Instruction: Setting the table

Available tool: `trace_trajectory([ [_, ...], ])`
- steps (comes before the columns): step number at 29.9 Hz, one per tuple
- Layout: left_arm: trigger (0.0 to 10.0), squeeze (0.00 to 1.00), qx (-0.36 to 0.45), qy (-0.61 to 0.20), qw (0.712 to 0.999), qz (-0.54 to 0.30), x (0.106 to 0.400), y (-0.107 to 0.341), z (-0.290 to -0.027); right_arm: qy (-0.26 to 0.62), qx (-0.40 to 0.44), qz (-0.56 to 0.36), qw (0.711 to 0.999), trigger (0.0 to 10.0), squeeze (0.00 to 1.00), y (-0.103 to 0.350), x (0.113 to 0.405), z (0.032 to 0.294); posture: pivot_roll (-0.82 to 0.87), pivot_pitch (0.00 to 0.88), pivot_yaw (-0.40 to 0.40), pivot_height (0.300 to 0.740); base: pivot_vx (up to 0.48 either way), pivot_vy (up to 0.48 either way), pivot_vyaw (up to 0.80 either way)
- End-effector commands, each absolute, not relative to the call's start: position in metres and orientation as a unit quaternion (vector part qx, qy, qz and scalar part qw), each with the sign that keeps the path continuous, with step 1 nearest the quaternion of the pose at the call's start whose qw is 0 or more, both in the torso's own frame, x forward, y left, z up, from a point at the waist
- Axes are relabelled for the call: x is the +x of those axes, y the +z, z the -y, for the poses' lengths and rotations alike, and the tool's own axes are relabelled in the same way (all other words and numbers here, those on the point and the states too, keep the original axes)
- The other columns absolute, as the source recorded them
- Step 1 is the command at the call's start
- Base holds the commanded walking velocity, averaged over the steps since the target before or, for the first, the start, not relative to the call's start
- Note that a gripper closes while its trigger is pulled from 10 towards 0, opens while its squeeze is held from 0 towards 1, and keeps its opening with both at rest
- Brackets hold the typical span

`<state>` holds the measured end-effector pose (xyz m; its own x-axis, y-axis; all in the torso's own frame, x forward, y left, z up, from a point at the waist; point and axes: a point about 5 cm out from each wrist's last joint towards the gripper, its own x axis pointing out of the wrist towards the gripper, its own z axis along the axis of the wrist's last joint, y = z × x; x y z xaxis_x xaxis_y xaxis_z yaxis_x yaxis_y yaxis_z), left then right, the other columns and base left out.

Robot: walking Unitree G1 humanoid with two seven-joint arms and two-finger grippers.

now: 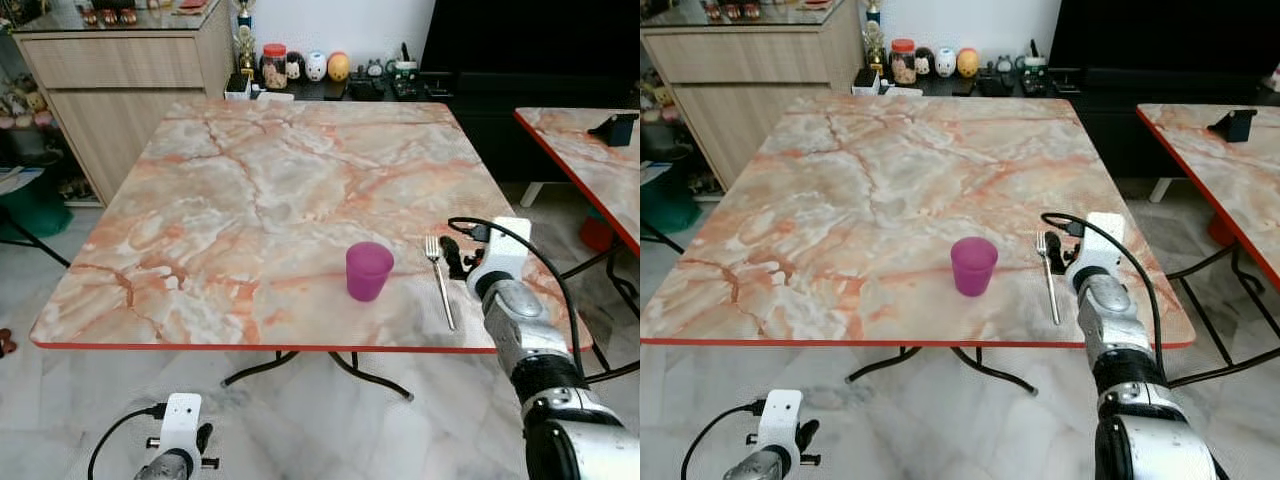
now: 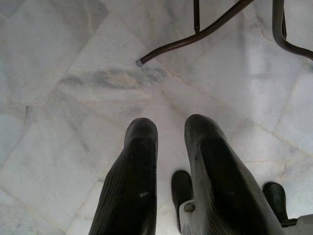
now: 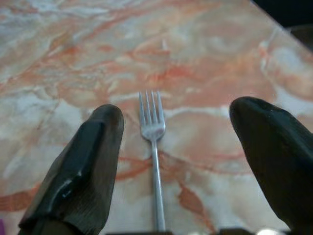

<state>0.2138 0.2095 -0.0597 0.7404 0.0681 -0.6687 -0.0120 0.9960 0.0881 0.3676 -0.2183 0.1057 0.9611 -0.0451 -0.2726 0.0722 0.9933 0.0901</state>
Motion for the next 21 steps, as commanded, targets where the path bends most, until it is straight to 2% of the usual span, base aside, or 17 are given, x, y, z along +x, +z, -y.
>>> trace_trajectory([
  [1,10.0,0.0,0.032,0.025,0.93,-0.366,0.212,-0.061,-0.211,-0.029,0.079,-0.132,0.988,10.0,0.0,0.109,0.371,0.216,0.05,0.0,-0.019,0.724,0.0,0.0,0.0],
  [11,10.0,0.0,0.031,0.026,0.93,-0.365,0.212,-0.061,-0.21,-0.027,0.067,-0.142,0.987,10.0,0.0,0.101,0.37,0.21,0.06,0.0,-0.025,0.724,0.0,0.0,0.0],
  [16,10.0,0.0,0.031,0.026,0.931,-0.364,0.209,-0.062,-0.212,-0.023,0.027,0.038,0.999,10.0,0.0,0.134,0.37,0.205,0.06,0.0,-0.031,0.724,0.0,0.0,0.0],
  [21,10.0,0.0,0.037,0.023,0.93,-0.365,0.206,-0.063,-0.215,-0.024,0.007,0.099,0.995,10.0,0.0,0.131,0.352,0.203,0.05,0.0,-0.029,0.724,0.0,0.0,0.0],
])
